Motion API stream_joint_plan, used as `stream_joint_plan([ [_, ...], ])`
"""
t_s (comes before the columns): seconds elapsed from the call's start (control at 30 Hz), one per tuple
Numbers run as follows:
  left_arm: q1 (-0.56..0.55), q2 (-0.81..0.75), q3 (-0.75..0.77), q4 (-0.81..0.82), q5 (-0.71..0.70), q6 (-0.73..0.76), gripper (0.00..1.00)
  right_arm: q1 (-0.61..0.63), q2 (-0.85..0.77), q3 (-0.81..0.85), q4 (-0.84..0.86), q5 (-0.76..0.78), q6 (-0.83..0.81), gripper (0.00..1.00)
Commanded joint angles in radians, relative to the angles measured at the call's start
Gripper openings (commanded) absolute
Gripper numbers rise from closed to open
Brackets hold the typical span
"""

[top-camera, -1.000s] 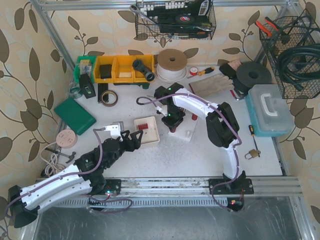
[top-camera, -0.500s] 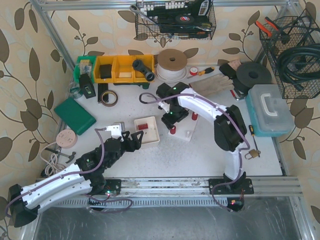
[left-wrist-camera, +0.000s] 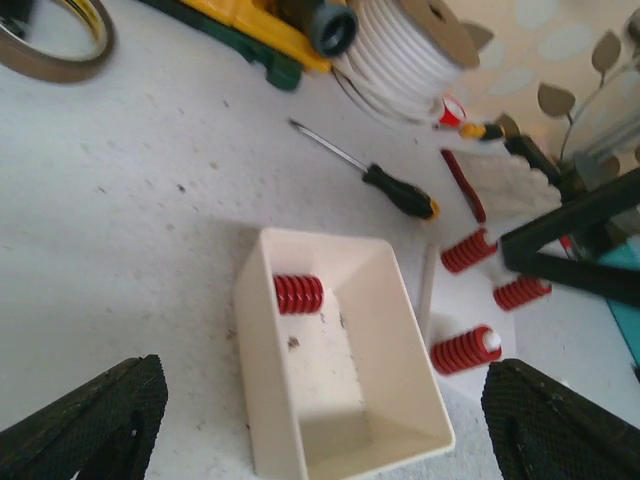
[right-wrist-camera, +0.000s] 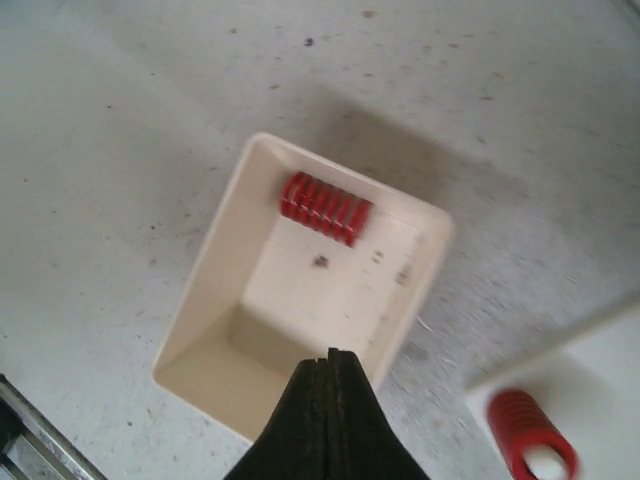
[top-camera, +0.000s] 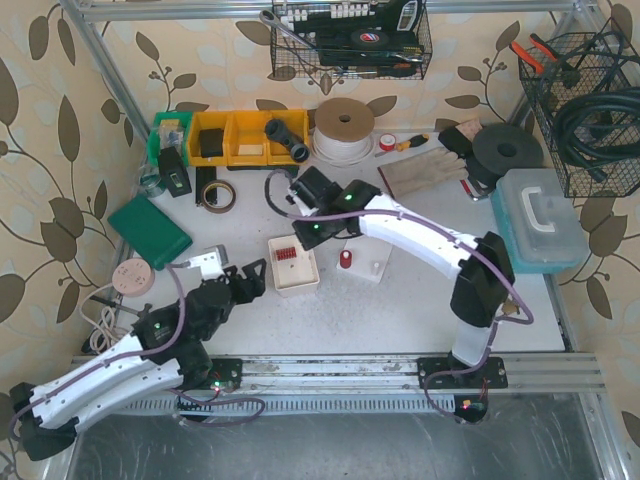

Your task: Install the large spring

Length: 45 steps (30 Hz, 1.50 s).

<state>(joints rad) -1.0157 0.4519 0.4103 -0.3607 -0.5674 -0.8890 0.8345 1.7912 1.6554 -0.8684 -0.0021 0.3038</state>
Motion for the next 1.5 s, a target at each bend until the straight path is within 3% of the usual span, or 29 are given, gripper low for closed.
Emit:
stream_joint_plan([
  [0.0, -0.007, -0.078, 0.082, -0.209, -0.150, -0.061, 0.89, 0.033, 0.103, -0.014, 0.139, -0.039, 0.106, 0.04],
  [0.23, -0.007, -0.134, 0.075, -0.241, -0.189, -0.037, 0.93, 0.071, 0.244, 0.051, 0.209, -0.029, 0.135, 0.06],
  [0.53, -0.007, -0.187, 0.031, -0.201, -0.178, -0.022, 0.93, 0.075, 0.318, 0.016, 0.342, 0.005, 0.172, 0.06],
  [0.97, -0.007, -0.121, 0.043, -0.166, -0.175, -0.001, 0.94, 0.071, 0.373, 0.001, 0.402, 0.026, 0.169, 0.06],
  [1.0, -0.007, -0.119, 0.043, -0.165, -0.176, 0.000, 0.94, 0.071, 0.373, -0.009, 0.408, 0.033, 0.172, 0.08],
  [1.07, -0.007, -0.117, 0.044, -0.164, -0.178, 0.001, 0.94, 0.075, 0.369, -0.030, 0.419, 0.065, 0.182, 0.21],
  [1.13, -0.007, -0.117, 0.044, -0.162, -0.180, 0.000, 0.94, 0.082, 0.368, -0.043, 0.423, 0.106, 0.182, 0.25],
  [1.47, -0.007, -0.123, 0.043, -0.167, -0.181, -0.002, 0.94, 0.095, 0.328, -0.091, 0.389, 0.173, 0.219, 0.23],
])
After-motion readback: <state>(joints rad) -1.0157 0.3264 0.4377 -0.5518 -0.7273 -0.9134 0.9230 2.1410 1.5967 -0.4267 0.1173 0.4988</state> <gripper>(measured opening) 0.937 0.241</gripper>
